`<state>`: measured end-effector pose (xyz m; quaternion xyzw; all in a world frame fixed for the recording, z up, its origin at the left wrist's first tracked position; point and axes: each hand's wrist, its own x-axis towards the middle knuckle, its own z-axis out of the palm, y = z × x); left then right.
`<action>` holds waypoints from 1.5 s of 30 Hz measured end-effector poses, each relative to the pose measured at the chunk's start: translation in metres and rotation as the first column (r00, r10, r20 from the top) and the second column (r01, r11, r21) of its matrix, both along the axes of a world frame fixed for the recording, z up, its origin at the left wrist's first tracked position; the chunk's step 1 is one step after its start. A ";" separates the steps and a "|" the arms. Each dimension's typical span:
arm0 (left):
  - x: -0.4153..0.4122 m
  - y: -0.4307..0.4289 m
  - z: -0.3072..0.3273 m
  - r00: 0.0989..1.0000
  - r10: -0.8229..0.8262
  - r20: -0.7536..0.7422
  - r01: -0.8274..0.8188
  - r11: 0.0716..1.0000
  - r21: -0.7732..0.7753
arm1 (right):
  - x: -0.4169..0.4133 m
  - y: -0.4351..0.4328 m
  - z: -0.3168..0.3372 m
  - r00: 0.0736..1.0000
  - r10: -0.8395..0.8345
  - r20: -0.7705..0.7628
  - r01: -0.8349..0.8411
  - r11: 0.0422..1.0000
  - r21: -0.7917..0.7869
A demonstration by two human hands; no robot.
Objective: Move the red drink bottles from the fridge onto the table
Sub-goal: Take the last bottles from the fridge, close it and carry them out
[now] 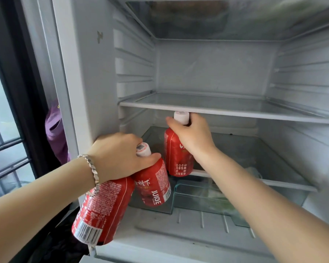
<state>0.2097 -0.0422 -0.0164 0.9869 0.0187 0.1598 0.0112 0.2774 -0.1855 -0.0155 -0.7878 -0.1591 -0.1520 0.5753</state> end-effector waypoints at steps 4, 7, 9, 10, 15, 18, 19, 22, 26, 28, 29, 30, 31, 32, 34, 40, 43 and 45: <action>-0.002 -0.001 -0.001 1.000 0.007 0.007 -0.007 0.999 0.049 | -0.011 -0.006 -0.006 0.983 -0.058 0.177 0.095 0.973 -0.210; -0.003 -0.003 0.001 1.000 0.021 0.004 -0.021 0.999 0.048 | -0.023 -0.010 -0.008 0.905 -0.095 0.414 0.262 0.891 -0.370; -0.006 -0.005 0.002 1.000 0.025 0.003 -0.025 0.999 0.049 | -0.033 -0.013 -0.004 0.887 -0.056 0.459 0.290 0.839 -0.459; -0.008 -0.006 0.002 1.000 0.028 0.004 -0.028 0.998 0.064 | -0.036 -0.013 -0.003 0.883 -0.033 0.469 0.295 0.816 -0.498; -0.026 -0.011 0.000 0.999 0.044 0.001 -0.044 0.995 0.093 | -0.042 -0.017 0.002 0.913 0.030 0.406 0.228 0.789 -0.571; -0.040 -0.015 -0.005 0.997 0.075 0.005 -0.075 0.995 0.064 | -0.049 -0.020 -0.002 0.932 0.089 0.351 0.178 0.732 -0.658; -0.046 -0.015 -0.007 0.997 0.079 0.017 -0.080 0.994 0.071 | -0.054 -0.020 -0.003 0.943 0.093 0.319 0.163 0.706 -0.689; -0.065 -0.013 -0.013 0.997 0.062 0.054 -0.067 0.993 0.098 | -0.072 -0.018 -0.013 0.960 0.076 0.268 0.168 0.611 -0.774; -0.103 -0.010 -0.019 0.998 0.003 0.067 -0.007 0.997 0.072 | -0.112 -0.023 -0.029 0.968 0.002 0.252 0.201 0.595 -0.778; -0.127 -0.008 -0.023 0.997 -0.051 0.064 0.046 0.996 0.073 | -0.140 -0.028 -0.034 0.967 -0.065 0.245 0.238 0.573 -0.785; -0.136 -0.007 -0.025 0.995 -0.078 0.067 0.073 0.995 0.073 | -0.151 -0.030 -0.035 0.965 -0.087 0.245 0.251 0.564 -0.787; -0.148 -0.006 -0.028 0.992 -0.107 0.064 0.103 0.992 0.073 | -0.165 -0.034 -0.037 0.964 -0.114 0.242 0.263 0.566 -0.782; -0.160 -0.007 -0.032 0.989 -0.139 0.056 0.136 0.988 0.067 | -0.180 -0.037 -0.038 0.961 -0.148 0.233 0.275 0.560 -0.782; -0.174 -0.007 -0.034 0.984 -0.177 0.032 0.175 0.982 0.066 | -0.199 -0.041 -0.038 0.956 -0.189 0.226 0.293 0.548 -0.783; -0.199 -0.012 -0.040 0.968 -0.252 0.000 0.252 0.965 0.072 | -0.235 -0.052 -0.041 0.944 -0.259 0.206 0.319 0.543 -0.777; -0.267 -0.053 -0.043 0.877 -0.479 -0.043 0.481 0.874 0.062 | -0.343 -0.112 -0.031 0.848 -0.500 0.174 0.422 0.440 -0.793; -0.300 -0.087 -0.036 0.819 -0.574 -0.029 0.574 0.817 0.050 | -0.397 -0.154 -0.025 0.764 -0.601 0.235 0.509 0.337 -0.792; -0.320 -0.115 -0.031 0.779 -0.626 -0.025 0.626 0.778 0.041 | -0.433 -0.186 -0.020 0.705 -0.665 0.247 0.545 0.284 -0.789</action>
